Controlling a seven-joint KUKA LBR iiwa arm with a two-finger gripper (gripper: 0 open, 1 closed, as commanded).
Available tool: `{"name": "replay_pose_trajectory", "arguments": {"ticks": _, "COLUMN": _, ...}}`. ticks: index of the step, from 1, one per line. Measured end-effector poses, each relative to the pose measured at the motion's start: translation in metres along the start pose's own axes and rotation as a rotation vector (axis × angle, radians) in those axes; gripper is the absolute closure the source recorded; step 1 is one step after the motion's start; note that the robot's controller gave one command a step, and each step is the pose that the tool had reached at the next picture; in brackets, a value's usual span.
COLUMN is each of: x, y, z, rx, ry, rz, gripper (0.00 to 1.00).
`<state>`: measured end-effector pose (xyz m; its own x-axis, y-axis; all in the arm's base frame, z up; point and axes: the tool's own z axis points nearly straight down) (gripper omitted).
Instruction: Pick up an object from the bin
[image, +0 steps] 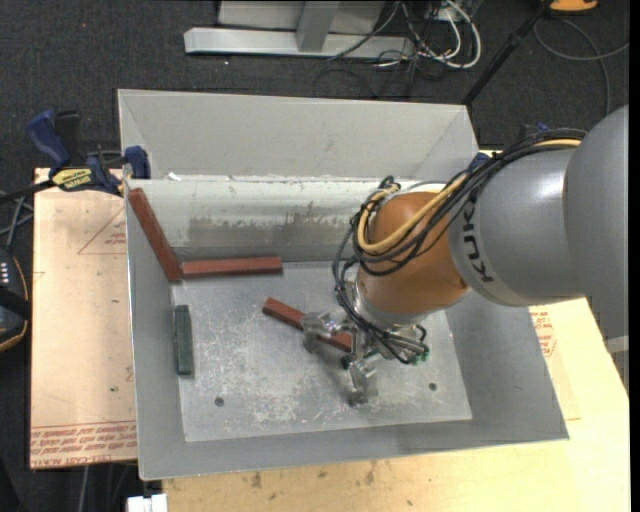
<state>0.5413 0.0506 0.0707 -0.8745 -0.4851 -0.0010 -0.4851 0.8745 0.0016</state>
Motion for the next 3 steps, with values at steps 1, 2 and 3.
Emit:
{"name": "replay_pose_trajectory", "arguments": {"ticks": 1, "x": 0.0, "y": 0.0, "z": 0.0, "rx": 0.0, "ry": 0.0, "rz": 0.0, "gripper": 0.0}}
{"name": "replay_pose_trajectory", "arguments": {"ticks": 2, "x": -0.009, "y": -0.041, "z": -0.043, "rx": -0.001, "ry": 0.001, "rz": 0.034, "gripper": 0.0}}
{"name": "replay_pose_trajectory", "arguments": {"ticks": 3, "x": -0.059, "y": -0.111, "z": -0.002, "rx": 0.002, "ry": -0.003, "rz": 0.067, "gripper": 1.0}}
